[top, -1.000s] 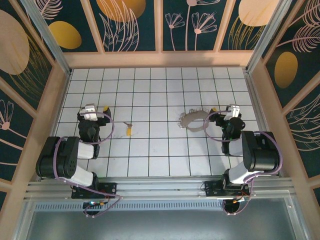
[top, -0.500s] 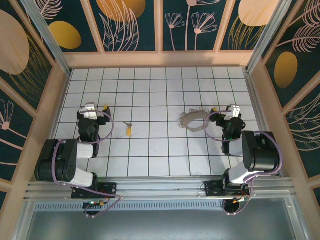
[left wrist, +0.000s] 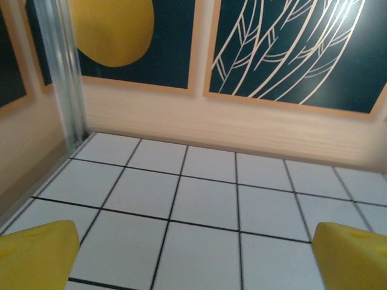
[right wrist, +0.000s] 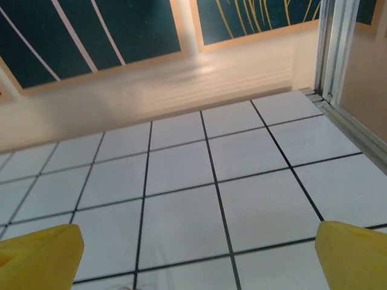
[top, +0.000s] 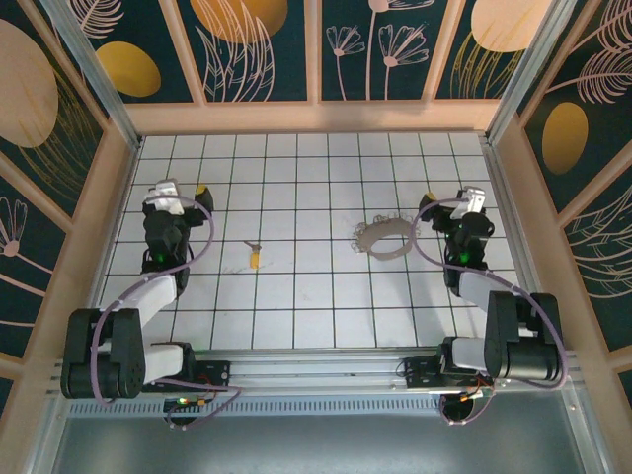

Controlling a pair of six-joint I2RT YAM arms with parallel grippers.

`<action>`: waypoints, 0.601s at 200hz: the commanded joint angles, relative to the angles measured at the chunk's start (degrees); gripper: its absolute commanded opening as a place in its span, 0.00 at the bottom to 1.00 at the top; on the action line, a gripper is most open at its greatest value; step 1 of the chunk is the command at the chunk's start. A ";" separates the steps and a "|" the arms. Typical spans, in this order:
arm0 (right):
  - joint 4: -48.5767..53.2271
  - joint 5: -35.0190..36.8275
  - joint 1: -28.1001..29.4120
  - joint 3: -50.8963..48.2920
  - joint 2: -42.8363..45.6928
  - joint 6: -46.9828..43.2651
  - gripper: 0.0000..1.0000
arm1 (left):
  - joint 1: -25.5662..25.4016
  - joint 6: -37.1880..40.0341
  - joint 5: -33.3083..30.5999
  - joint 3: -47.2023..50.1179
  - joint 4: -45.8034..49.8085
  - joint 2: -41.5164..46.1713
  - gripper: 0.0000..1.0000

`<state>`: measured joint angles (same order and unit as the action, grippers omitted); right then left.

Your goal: Put the keys on the keyring

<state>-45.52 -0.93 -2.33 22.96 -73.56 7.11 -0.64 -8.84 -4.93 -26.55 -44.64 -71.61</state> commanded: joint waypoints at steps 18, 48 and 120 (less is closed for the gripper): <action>17.21 6.15 -1.18 7.49 2.37 14.00 0.99 | 0.20 -10.36 8.76 -4.39 7.87 3.91 0.99; 21.08 2.10 -1.06 9.08 2.70 15.58 0.99 | -1.18 -14.01 18.11 -2.98 4.46 5.62 0.99; 30.06 -6.41 5.65 5.32 8.08 22.29 0.96 | -13.14 -18.22 18.16 -5.38 5.19 4.66 0.98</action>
<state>-21.69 -7.84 0.14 29.34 -68.18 25.78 -10.68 -23.57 12.73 -29.54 -39.79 -66.15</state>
